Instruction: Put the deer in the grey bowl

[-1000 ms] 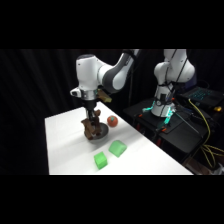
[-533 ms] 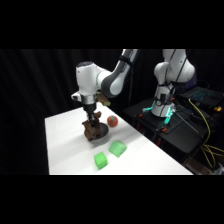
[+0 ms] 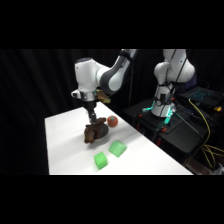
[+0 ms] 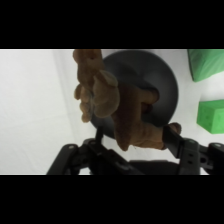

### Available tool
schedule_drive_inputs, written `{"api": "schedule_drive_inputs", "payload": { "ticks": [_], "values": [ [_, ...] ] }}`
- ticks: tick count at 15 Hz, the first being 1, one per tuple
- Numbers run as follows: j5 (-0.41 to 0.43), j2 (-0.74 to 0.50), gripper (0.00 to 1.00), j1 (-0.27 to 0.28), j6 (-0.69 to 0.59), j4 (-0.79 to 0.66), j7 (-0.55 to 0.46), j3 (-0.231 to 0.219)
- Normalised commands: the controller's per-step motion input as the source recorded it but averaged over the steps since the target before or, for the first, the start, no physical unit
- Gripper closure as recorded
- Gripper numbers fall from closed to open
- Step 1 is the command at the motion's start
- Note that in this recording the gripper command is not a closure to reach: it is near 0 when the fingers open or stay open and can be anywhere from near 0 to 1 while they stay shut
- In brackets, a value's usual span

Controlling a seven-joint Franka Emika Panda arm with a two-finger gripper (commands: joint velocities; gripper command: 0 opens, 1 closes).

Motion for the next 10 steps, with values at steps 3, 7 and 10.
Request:
{"api": "schedule_drive_inputs", "payload": {
  "ticks": [3, 7, 10],
  "values": [
    [0.092, -0.46, 0.00, -0.050, -0.55, 0.10, -0.12, 0.032],
    [0.131, -0.54, 0.00, -0.049, -0.73, 0.20, -0.16, 0.037],
    [0.115, -0.38, 0.00, -0.050, -0.59, 0.20, -0.17, 0.029]
  ]
}}
